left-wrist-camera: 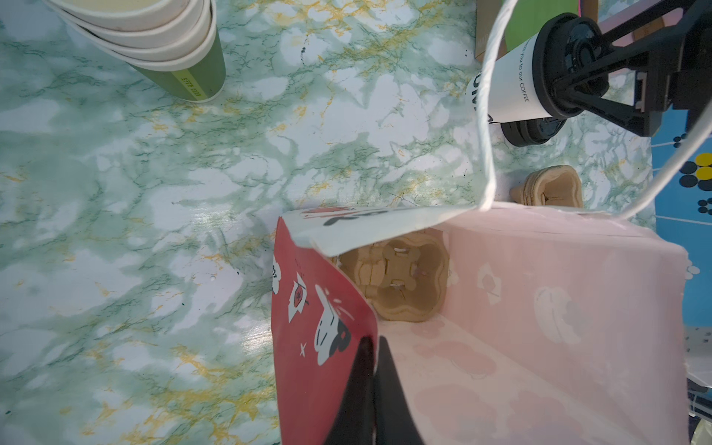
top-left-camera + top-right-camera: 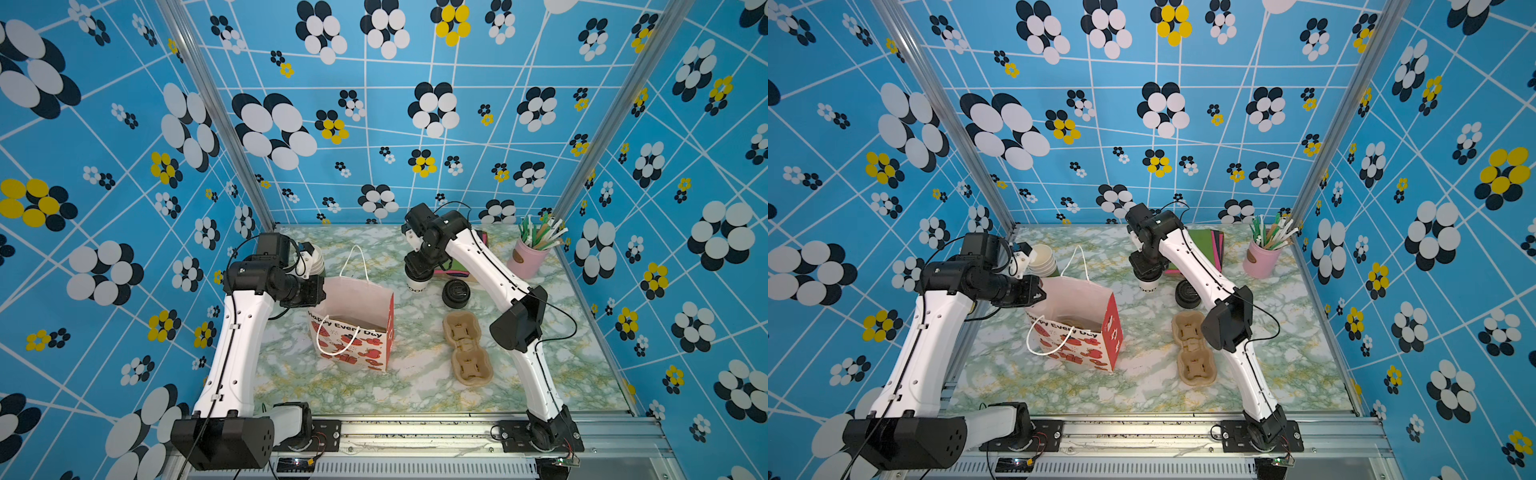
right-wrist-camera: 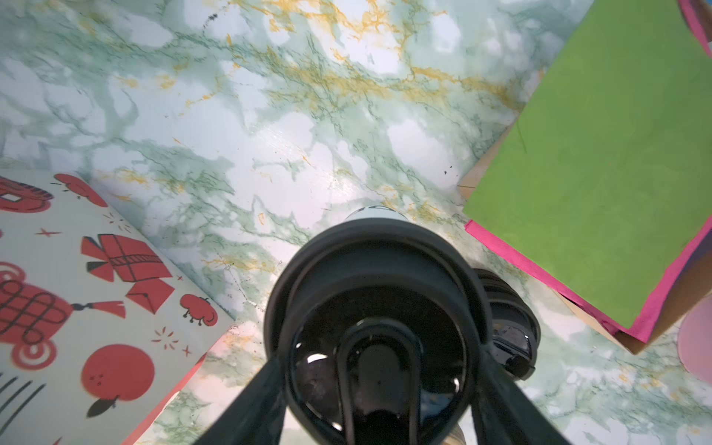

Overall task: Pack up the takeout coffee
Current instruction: 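Close the right gripper around the lidded white cup's top, then lift the white cup with the right gripper and carry it toward the bag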

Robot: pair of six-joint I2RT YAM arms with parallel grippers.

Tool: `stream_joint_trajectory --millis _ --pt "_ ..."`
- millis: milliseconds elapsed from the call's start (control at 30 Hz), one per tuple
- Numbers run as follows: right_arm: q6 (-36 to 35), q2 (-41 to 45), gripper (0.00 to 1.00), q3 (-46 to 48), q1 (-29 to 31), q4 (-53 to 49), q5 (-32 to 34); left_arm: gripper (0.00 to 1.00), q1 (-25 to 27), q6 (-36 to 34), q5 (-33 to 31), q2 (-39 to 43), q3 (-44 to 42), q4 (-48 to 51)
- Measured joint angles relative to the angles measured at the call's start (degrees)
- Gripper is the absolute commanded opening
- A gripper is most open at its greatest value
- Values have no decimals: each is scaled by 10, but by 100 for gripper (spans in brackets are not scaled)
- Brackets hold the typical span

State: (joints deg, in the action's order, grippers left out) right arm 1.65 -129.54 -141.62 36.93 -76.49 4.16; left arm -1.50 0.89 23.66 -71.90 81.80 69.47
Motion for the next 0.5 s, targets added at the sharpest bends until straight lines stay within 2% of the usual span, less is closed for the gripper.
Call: stream_joint_trajectory --millis 300,500 --pt "-5 101 68 35 0 -17 -4 0 5 16 34 0 -4 -22" --pt "-9 171 68 54 0 -29 -8 0 27 30 43 -1 -7 -35"
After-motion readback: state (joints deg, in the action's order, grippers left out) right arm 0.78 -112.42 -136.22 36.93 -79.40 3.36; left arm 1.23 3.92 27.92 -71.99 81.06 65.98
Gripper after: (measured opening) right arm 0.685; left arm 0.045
